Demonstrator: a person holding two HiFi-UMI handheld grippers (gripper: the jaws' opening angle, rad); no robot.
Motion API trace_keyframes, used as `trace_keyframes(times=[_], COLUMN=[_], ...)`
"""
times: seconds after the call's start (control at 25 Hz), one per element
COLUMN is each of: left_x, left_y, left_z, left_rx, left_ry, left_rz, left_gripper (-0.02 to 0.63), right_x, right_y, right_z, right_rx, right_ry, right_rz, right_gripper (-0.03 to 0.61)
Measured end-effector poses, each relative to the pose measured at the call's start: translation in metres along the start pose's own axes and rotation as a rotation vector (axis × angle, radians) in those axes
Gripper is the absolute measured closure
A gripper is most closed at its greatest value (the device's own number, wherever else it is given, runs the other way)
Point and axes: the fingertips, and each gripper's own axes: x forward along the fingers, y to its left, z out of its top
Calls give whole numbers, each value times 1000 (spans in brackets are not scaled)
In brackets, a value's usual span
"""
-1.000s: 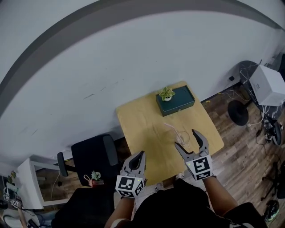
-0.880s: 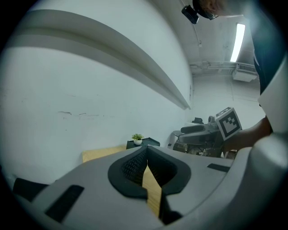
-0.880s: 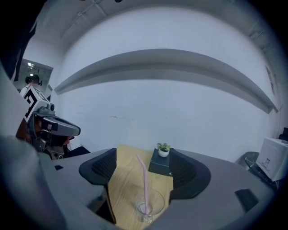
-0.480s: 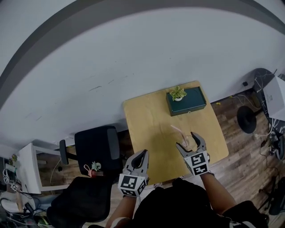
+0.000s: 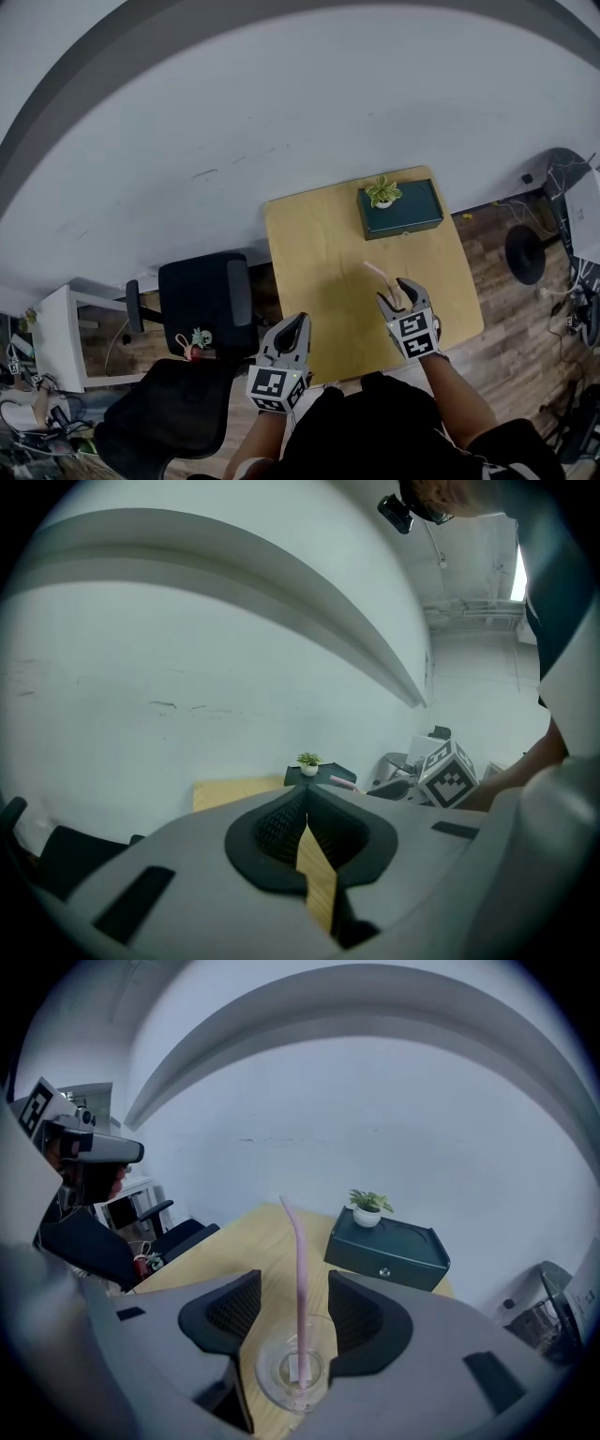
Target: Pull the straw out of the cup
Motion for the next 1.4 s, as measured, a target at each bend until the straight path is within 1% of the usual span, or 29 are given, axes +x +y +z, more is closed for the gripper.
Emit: trace_keyframes(times=[0.16,0.36,0.64,0.84,1.16,1.4], left_x=[1,-1,-4,-7,-8,-10], left_y=[-3,-5,-2,0,-5,-7], left_z=[-4,-7,-6,-6,-4,-2], left_rx=[-27,-34,-35,-36,-27,-21], left_ry=[2,7,-2,-5,-9,-11], left_rz=[-1,12,22,27,14,8], left_gripper=[595,595,595,594,595,595], right_x=[5,8,11,11,6,-6], right_y=[1,1,-2,-3,-6,-8], right_z=[-3,-5,-7,-7,-5,7], right_rx=[-22,-32,-74,-80,-71,-37], right_ry=[6,15,22,23,12,-35], right_rz=[9,11,-13,-36,-44,-57], right_gripper=[361,424,480,524,529,531])
